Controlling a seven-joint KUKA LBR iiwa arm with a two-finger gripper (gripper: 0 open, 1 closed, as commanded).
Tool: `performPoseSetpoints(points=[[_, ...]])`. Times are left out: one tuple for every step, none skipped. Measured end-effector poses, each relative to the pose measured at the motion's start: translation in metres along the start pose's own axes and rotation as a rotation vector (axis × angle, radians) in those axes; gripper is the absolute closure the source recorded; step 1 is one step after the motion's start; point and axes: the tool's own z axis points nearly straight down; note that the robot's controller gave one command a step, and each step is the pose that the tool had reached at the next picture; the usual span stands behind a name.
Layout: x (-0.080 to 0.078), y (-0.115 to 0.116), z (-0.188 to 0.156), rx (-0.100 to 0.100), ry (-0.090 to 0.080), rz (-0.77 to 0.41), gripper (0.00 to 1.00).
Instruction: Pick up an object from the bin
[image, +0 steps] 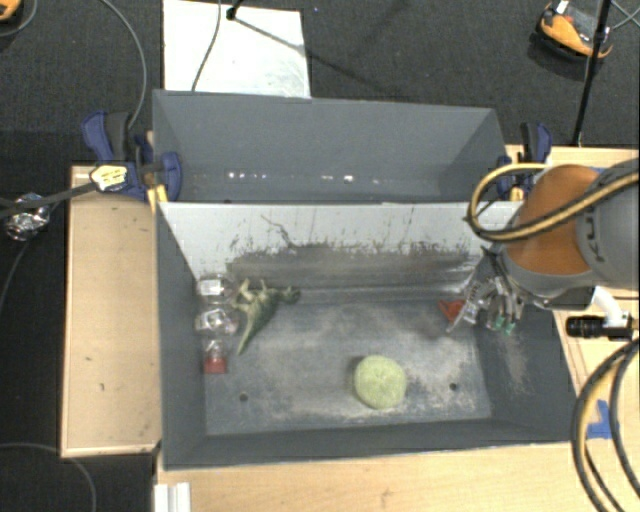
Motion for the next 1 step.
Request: performPoseSetpoints(points=[[0.0006, -0.0003, -0.0021, 0.001, 0.001, -0.001, 1.00]])
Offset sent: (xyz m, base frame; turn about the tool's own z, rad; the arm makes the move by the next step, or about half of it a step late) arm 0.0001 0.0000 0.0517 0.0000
